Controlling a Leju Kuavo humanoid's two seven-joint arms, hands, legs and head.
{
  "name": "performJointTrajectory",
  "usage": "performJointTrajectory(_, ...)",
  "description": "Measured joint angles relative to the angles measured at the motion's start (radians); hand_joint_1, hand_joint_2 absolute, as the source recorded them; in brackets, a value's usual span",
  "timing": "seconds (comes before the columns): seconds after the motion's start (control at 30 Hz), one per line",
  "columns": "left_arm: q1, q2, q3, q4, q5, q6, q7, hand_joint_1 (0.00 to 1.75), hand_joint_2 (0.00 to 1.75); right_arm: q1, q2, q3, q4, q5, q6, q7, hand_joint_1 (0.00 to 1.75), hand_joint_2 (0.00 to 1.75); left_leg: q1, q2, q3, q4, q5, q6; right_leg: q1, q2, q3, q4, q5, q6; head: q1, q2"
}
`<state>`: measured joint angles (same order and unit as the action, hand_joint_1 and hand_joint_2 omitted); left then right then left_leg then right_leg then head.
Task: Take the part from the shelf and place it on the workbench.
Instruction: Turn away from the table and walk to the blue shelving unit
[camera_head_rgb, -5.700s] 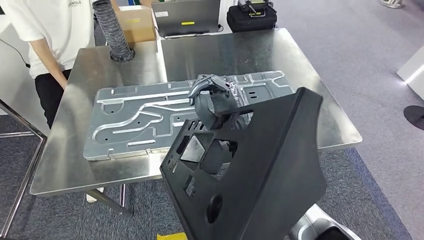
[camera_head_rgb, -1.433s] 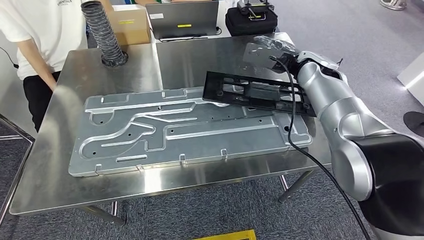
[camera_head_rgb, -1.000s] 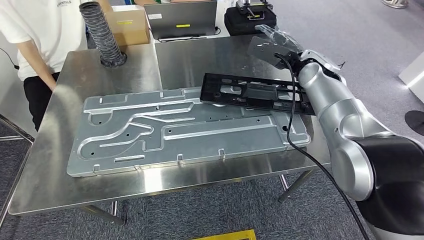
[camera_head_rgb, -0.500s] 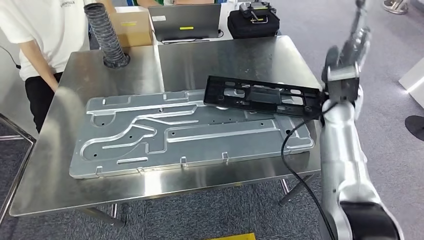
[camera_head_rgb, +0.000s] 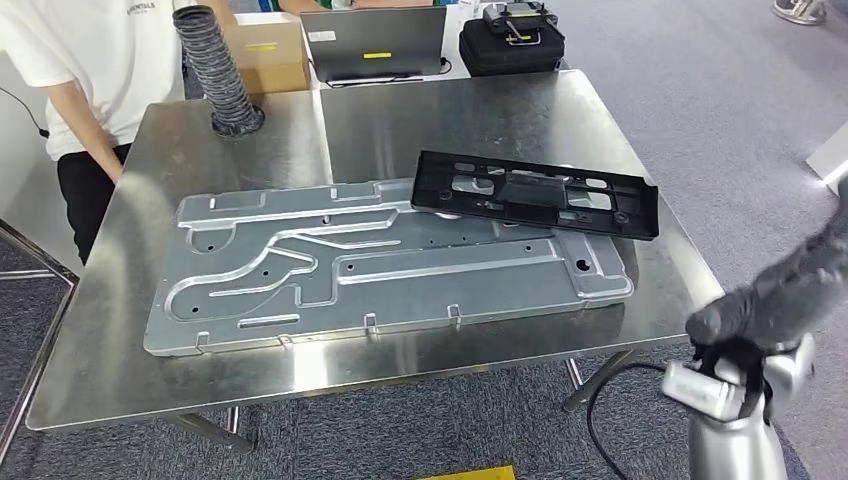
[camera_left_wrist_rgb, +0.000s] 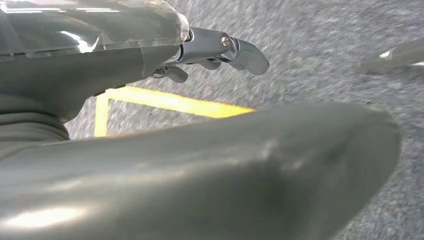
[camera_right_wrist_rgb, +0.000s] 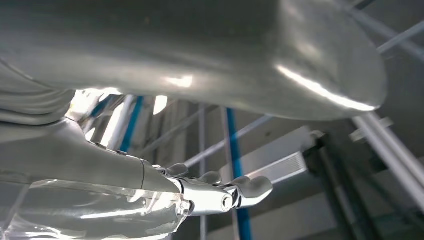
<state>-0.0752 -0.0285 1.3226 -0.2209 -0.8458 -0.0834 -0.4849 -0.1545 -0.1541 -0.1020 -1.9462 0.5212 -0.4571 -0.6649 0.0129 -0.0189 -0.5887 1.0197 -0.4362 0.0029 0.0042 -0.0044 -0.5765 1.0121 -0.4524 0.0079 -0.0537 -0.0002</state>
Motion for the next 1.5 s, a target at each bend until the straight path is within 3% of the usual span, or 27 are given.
performJointTrajectory(0.07,0.007,-0.003,0.006,0.000,0.000,0.002,-0.001,0.00,0.00,0.097,0.001,-0.016,-0.068,-0.006,-0.033,0.000,0.00,0.00,-0.001,0.003,-0.004,0.012,-0.020,-0.010,-0.006,-0.002,-0.001,-0.009,0.009,-0.012,0.000,0.000)
performJointTrajectory(0.13,0.008,-0.006,0.011,0.000,0.000,0.002,-0.003,0.00,0.00,0.187,0.001,-0.029,-0.120,-0.030,-0.052,0.000,0.00,0.00,0.000,0.009,-0.026,0.089,-0.091,-0.015,-0.010,-0.006,-0.007,-0.017,0.020,-0.023,0.000,0.000)
performJointTrajectory(0.2,0.008,-0.008,0.016,0.000,0.001,0.004,-0.004,0.00,0.00,0.267,0.004,-0.043,-0.146,-0.059,-0.052,0.000,0.00,0.00,0.000,0.012,-0.058,0.211,-0.174,-0.018,-0.008,-0.007,-0.019,-0.017,0.030,-0.028,0.000,0.000)
performJointTrajectory(0.23,0.009,-0.009,0.018,0.000,0.001,0.006,-0.005,0.00,0.00,0.299,0.008,-0.052,-0.150,-0.070,-0.046,0.000,0.00,0.00,0.000,0.012,-0.062,0.251,-0.195,-0.019,-0.008,-0.007,-0.027,-0.016,0.036,-0.028,0.000,0.000)
performJointTrajectory(0.27,0.009,-0.011,0.018,0.000,0.002,0.008,-0.005,0.00,0.00,0.327,0.015,-0.063,-0.151,-0.080,-0.038,0.000,0.00,0.00,0.000,0.012,-0.050,0.255,-0.197,-0.019,-0.008,-0.006,-0.036,-0.015,0.042,-0.027,0.000,0.000)
performJointTrajectory(0.3,0.009,-0.013,0.019,0.000,0.002,0.009,-0.005,0.00,0.00,0.351,0.025,-0.074,-0.149,-0.089,-0.028,0.000,0.00,0.00,0.000,0.012,-0.016,0.217,-0.182,-0.018,-0.008,-0.005,-0.045,-0.014,0.049,-0.025,0.000,0.000)
performJointTrajectory(0.37,0.008,-0.018,0.020,0.000,0.001,0.011,-0.005,0.00,0.00,0.389,0.051,-0.106,-0.144,-0.110,0.001,0.000,0.00,0.00,0.000,0.011,0.084,0.068,-0.141,-0.014,-0.008,-0.002,-0.061,-0.007,0.063,-0.017,0.000,0.000)
performJointTrajectory(0.43,0.006,-0.025,0.020,0.000,0.000,0.013,-0.005,0.00,0.00,0.410,0.081,-0.153,-0.125,-0.145,0.050,0.000,0.00,0.00,-0.004,0.010,0.142,-0.028,-0.118,-0.004,-0.006,0.000,-0.069,-0.002,0.075,-0.005,0.000,0.000)
performJointTrajectory(0.53,0.010,-0.035,0.021,0.000,-0.008,0.015,-0.004,0.00,0.00,0.415,0.136,-0.263,-0.063,-0.205,0.148,0.000,0.00,0.00,-0.010,0.011,0.135,-0.032,-0.098,0.013,-0.009,0.002,-0.072,-0.004,0.094,0.014,0.000,0.000)
performJointTrajectory(0.57,0.011,-0.037,0.021,0.000,-0.011,0.015,-0.003,0.00,0.00,0.415,0.156,-0.307,-0.037,-0.216,0.173,0.000,0.00,0.00,-0.010,0.013,0.127,-0.033,-0.087,0.019,-0.012,0.003,-0.078,0.002,0.084,0.019,0.000,0.000)
performJointTrajectory(0.63,0.012,-0.041,0.021,0.000,-0.017,0.015,0.000,0.00,0.00,0.410,0.190,-0.385,0.015,-0.226,0.206,0.000,0.00,0.00,-0.008,0.018,0.102,-0.035,-0.063,0.030,-0.016,0.004,-0.103,0.067,0.007,0.028,0.000,0.000)
performJointTrajectory(0.7,0.012,-0.041,0.021,0.000,-0.023,0.015,0.003,0.00,0.00,0.398,0.221,-0.450,0.072,-0.233,0.226,0.000,0.00,0.00,-0.011,0.022,0.074,-0.033,-0.042,0.036,-0.018,0.004,-0.132,0.196,-0.097,0.036,0.000,0.000)
performJointTrajectory(0.73,0.012,-0.041,0.021,0.000,-0.026,0.016,0.004,0.00,0.00,0.392,0.234,-0.476,0.100,-0.236,0.230,0.000,0.00,0.00,-0.013,0.024,0.060,-0.032,-0.032,0.037,-0.019,0.004,-0.137,0.251,-0.122,0.039,0.000,0.000)
performJointTrajectory(0.8,0.013,-0.041,0.021,0.000,-0.034,0.018,0.005,0.00,0.00,0.380,0.254,-0.518,0.156,-0.240,0.229,0.000,0.00,0.00,-0.017,0.025,0.032,-0.027,-0.014,0.035,-0.019,0.004,-0.104,0.270,-0.106,0.037,0.000,0.000)
performJointTrajectory(0.87,0.013,-0.041,0.021,0.000,-0.043,0.020,0.003,0.00,0.00,0.363,0.266,-0.558,0.218,-0.243,0.219,0.000,0.00,0.00,-0.020,0.026,0.008,-0.022,0.004,0.032,-0.017,0.004,-0.001,0.153,-0.068,0.026,0.000,0.000)
performJointTrajectory(0.93,0.013,-0.041,0.021,-0.001,-0.053,0.021,-0.001,0.00,0.00,0.346,0.276,-0.603,0.276,-0.241,0.206,0.000,0.00,0.00,-0.021,0.026,-0.006,-0.020,0.020,0.024,-0.010,0.004,0.099,0.011,-0.069,0.012,0.000,0.000)
performJointTrajectory(0.97,0.013,-0.041,0.021,-0.001,-0.058,0.020,-0.003,0.00,0.00,0.338,0.280,-0.627,0.303,-0.238,0.199,0.000,0.00,0.00,-0.020,0.025,-0.008,-0.021,0.027,0.019,-0.005,0.004,0.121,-0.028,-0.076,0.006,0.000,0.000)
performJointTrajectory(1.03,0.014,-0.039,0.021,-0.001,-0.065,0.020,-0.005,0.00,0.00,0.325,0.285,-0.673,0.365,-0.231,0.183,0.000,0.00,0.00,-0.017,0.025,-0.012,-0.024,0.041,0.007,0.000,0.003,0.120,-0.045,-0.065,-0.005,0.000,0.000)
performJointTrajectory(1.07,0.015,-0.038,0.021,-0.001,-0.069,0.021,-0.006,0.00,0.00,0.319,0.286,-0.694,0.402,-0.223,0.173,0.000,0.00,0.00,-0.015,0.024,-0.016,-0.018,0.035,0.002,0.000,0.001,0.114,-0.049,-0.056,-0.012,0.000,0.000)
performJointTrajectory(1.13,0.017,-0.037,0.021,-0.001,-0.073,0.021,-0.009,0.00,0.00,0.305,0.286,-0.729,0.489,-0.202,0.154,0.000,0.00,0.00,-0.013,0.022,-0.036,0.036,-0.034,-0.007,-0.005,-0.002,0.094,-0.055,-0.031,-0.027,0.000,0.000)
performJointTrajectory(1.2,0.017,-0.037,0.021,-0.001,-0.075,0.022,-0.012,0.00,0.00,0.290,0.283,-0.753,0.586,-0.180,0.130,0.000,0.00,0.00,-0.009,0.022,-0.063,0.155,-0.139,-0.013,-0.004,-0.003,0.065,-0.053,-0.008,-0.033,0.000,0.000)
performJointTrajectory(1.23,0.016,-0.038,0.021,-0.001,-0.076,0.022,-0.013,0.00,0.00,0.283,0.279,-0.762,0.642,-0.169,0.117,0.000,0.00,0.00,-0.008,0.022,-0.071,0.213,-0.168,-0.016,-0.004,-0.003,0.048,-0.051,0.003,-0.033,0.000,0.000)
performJointTrajectory(1.27,0.016,-0.038,0.021,-0.001,-0.076,0.023,-0.014,0.00,0.00,0.275,0.273,-0.768,0.703,-0.156,0.107,0.000,0.00,0.00,-0.008,0.022,-0.068,0.250,-0.170,-0.018,-0.004,-0.004,0.030,-0.047,0.015,-0.031,0.000,0.000)
performJointTrajectory(1.3,0.016,-0.038,0.021,-0.001,-0.077,0.024,-0.014,0.00,0.00,0.266,0.267,-0.776,0.764,-0.140,0.102,0.000,0.00,0.00,-0.008,0.022,-0.049,0.255,-0.148,-0.019,-0.005,-0.004,0.010,-0.043,0.026,-0.029,0.000,0.000)
performJointTrajectory(1.37,0.015,-0.037,0.021,-0.001,-0.080,0.025,-0.014,0.00,0.00,0.247,0.255,-0.794,0.876,-0.100,0.104,0.000,0.00,0.00,-0.007,0.022,0.035,0.170,-0.091,-0.020,-0.007,-0.004,-0.029,-0.028,0.046,-0.021,0.000,0.000)
performJointTrajectory(1.43,0.011,-0.037,0.021,-0.001,-0.083,0.025,-0.015,0.00,0.00,0.224,0.238,-0.813,0.992,-0.053,0.112,0.001,0.00,0.00,-0.008,0.021,0.140,0.024,-0.096,-0.015,-0.005,-0.003,-0.054,-0.011,0.061,-0.011,0.000,0.000)
performJointTrajectory(1.5,0.008,-0.037,0.021,-0.001,-0.085,0.025,-0.017,0.00,0.00,0.196,0.212,-0.821,1.137,0.002,0.120,0.015,0.00,0.00,-0.010,0.020,0.182,-0.050,-0.120,-0.005,-0.002,-0.003,-0.063,-0.004,0.077,0.000,0.000,0.000)
